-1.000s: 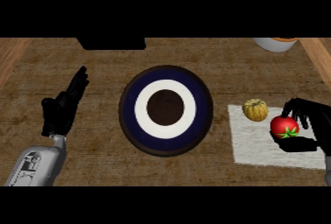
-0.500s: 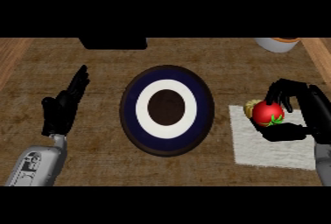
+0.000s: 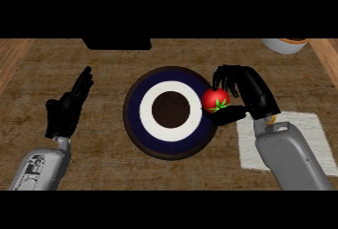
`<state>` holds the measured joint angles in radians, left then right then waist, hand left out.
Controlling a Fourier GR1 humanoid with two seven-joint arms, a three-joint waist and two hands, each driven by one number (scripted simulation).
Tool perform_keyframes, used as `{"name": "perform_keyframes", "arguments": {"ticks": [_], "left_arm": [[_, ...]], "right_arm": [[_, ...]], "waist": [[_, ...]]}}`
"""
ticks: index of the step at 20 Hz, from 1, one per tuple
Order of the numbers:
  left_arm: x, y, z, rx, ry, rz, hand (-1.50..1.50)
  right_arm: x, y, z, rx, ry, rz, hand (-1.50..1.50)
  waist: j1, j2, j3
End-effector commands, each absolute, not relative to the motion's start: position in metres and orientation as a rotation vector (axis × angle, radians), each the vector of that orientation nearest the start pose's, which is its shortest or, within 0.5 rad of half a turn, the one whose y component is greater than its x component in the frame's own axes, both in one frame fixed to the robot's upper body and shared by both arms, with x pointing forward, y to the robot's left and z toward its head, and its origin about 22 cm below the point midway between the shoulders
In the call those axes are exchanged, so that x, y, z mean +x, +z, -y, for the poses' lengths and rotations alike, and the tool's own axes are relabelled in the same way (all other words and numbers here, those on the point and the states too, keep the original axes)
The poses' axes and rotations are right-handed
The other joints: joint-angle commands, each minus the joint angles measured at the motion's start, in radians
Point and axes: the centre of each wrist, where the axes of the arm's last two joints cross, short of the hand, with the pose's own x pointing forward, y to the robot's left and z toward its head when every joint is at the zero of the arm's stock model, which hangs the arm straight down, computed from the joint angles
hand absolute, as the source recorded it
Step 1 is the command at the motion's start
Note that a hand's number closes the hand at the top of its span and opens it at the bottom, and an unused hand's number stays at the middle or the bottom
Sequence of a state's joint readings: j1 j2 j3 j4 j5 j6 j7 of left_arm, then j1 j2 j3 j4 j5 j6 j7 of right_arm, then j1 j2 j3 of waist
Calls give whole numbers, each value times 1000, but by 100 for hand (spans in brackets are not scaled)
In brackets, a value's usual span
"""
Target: Pick the tomato from the placemat and place it in the plate
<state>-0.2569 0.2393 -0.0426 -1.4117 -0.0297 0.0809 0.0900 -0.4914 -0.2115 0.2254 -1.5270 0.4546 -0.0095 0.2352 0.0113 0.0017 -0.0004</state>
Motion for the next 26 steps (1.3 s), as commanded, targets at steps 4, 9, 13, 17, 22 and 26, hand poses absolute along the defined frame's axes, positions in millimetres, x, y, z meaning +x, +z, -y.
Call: {"name": "perform_keyframes", "arguments": {"ticks": [4, 9, 13, 17, 22, 26], "left_arm": [[307, 40, -263, 209, -222, 1575, 0], [311, 47, -246, 209, -234, 1565, 0], [304, 35, -253, 204, -248, 1559, 0], [300, 32, -248, 157, -255, 1566, 0], [300, 28, -253, 215, -238, 1580, 0], [303, 30, -233, 205, -251, 1574, 0]], "right_arm": [[359, 110, 91, -568, 925, 1653, 150], [359, 64, 67, -521, 915, 1518, 150], [366, 45, 61, -420, 880, 1427, -150], [369, 21, 60, -393, 813, 1463, -150], [354, 29, 55, -197, 647, 1574, -150], [370, 53, 63, -157, 384, 1636, -150]], "waist": [[16, 5, -1], [8, 3, 0], [20, 6, 0], [30, 7, 1], [15, 2, 1], [13, 2, 1]]}}
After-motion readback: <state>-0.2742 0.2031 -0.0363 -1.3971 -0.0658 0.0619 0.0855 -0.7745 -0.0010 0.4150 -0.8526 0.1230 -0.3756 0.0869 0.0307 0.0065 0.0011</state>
